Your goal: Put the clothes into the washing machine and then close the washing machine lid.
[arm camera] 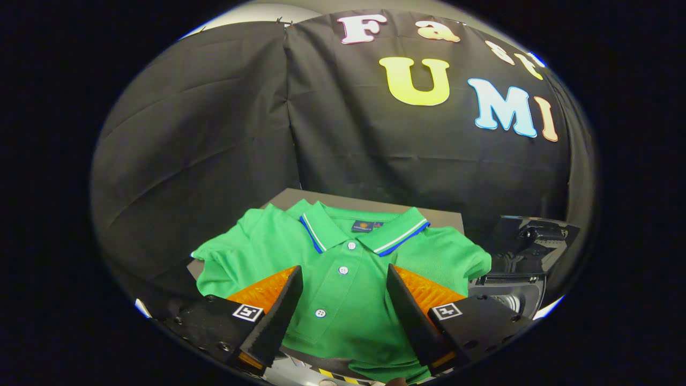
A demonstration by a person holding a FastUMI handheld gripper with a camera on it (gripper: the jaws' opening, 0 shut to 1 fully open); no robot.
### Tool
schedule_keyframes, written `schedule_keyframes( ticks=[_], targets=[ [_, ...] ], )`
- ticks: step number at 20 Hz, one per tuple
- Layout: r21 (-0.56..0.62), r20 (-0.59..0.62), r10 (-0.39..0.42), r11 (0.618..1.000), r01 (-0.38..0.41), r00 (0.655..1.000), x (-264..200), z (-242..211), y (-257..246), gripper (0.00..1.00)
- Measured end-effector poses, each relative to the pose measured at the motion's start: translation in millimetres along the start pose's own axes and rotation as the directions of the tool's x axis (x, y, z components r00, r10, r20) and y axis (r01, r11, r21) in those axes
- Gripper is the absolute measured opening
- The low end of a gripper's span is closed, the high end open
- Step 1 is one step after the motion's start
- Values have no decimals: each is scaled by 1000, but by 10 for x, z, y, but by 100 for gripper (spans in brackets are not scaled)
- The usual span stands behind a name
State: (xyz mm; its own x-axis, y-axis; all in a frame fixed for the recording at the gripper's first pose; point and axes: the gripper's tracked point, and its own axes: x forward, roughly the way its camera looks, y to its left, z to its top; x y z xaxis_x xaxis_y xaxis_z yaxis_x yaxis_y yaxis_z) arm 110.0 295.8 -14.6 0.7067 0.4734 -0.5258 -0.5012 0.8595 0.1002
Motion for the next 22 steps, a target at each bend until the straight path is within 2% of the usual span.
schedule_keyframes(
  ticks=[6, 9, 10, 16, 20, 22],
  targets=[
    [21, -35, -35, 999, 36, 999, 110, -148, -80, 98],
    [-48, -45, -36, 998, 34, 998, 144, -156, -52, 98],
    [-56, -46, -15, 998, 13, 999, 135, -163, -1, 94],
    [-27, -32, -8, 1000, 7, 999, 189, -177, 76, 2],
    [29, 84, 26, 999, -29, 996, -6, 80, 68, 1],
    [14, 141, 36, 999, -38, 989, -91, 303, 51, 1]
  ],
)
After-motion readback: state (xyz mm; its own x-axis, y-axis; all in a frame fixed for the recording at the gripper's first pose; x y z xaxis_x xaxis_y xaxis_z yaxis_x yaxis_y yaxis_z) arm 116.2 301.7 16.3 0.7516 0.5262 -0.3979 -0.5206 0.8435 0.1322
